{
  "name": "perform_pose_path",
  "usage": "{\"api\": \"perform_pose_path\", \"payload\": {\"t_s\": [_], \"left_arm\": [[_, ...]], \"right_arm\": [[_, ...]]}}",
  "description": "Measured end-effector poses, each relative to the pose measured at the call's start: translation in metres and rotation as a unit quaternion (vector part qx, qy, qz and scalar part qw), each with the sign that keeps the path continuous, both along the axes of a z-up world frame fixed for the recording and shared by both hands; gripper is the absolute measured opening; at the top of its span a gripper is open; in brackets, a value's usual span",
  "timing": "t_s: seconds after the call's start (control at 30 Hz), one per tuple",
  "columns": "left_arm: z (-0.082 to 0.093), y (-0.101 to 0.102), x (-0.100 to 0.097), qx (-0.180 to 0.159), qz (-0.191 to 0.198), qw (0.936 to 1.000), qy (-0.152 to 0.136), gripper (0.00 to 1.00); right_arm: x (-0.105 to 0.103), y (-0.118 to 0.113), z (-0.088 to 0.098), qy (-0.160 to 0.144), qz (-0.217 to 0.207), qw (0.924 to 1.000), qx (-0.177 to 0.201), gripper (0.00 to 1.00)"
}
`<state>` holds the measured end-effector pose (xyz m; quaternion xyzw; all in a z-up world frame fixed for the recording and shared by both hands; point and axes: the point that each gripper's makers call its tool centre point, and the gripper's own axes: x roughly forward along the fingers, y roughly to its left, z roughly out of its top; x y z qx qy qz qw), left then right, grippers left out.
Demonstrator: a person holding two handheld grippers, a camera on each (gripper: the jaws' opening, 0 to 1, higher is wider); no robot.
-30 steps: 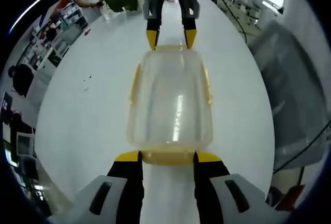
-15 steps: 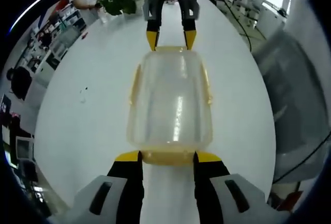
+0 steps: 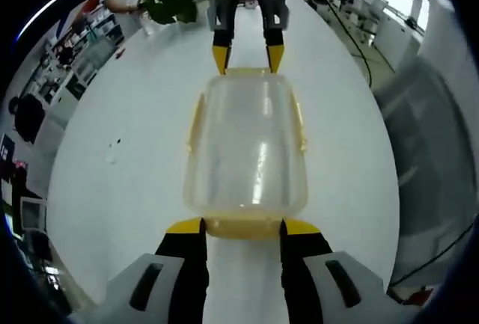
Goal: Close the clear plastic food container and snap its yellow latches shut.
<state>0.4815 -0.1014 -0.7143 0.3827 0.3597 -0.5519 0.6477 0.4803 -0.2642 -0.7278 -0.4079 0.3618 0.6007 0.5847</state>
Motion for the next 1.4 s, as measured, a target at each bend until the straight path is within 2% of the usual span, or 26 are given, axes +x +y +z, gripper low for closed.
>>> {"api": "perform_pose_path", "payload": {"t_s": [0.93, 1.4], "left_arm": [[0.0, -0.07, 0.007, -0.025, 0.013, 0.9996, 0.0, 0.36], [-0.005, -0.08, 0.009, -0.017, 0.005, 0.9998, -0.004, 0.36]], "right_arm": [[0.013, -0.069, 0.003, 0.004, 0.009, 0.9998, -0.014, 0.35], [0.014, -0.079, -0.003, 0.009, 0.005, 0.9998, -0.016, 0.36]]}}
